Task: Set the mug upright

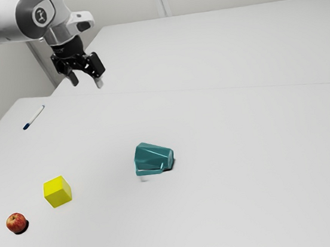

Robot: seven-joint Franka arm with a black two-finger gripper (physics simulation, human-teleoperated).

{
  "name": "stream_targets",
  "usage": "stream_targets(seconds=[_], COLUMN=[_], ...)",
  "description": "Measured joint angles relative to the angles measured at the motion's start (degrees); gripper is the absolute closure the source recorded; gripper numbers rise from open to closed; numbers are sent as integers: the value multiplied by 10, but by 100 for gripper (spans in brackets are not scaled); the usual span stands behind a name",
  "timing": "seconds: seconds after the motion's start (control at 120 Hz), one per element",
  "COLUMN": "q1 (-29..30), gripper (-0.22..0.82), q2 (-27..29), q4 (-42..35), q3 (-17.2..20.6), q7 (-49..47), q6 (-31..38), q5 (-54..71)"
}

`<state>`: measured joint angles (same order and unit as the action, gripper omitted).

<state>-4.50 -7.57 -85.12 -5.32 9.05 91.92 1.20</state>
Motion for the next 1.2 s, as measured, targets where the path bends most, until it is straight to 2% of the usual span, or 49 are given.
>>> stream_targets(seconds=[0.167, 0.3, 0.5, 0.717, 0.925, 1.2], q1=[-3, -5, 5, -4, 16, 23], gripper=[0, 0, 0, 0, 0, 1], q2=[9, 49, 49, -5, -53, -101], q4=[-21, -108, -216, -241, -241, -242], q3=[-9, -28, -50, -53, -64, -64], q7=[22, 35, 50, 64, 100, 147], q6=[5, 22, 66, 112, 148, 160], q5=[-32, -102, -249, -372, -406, -432])
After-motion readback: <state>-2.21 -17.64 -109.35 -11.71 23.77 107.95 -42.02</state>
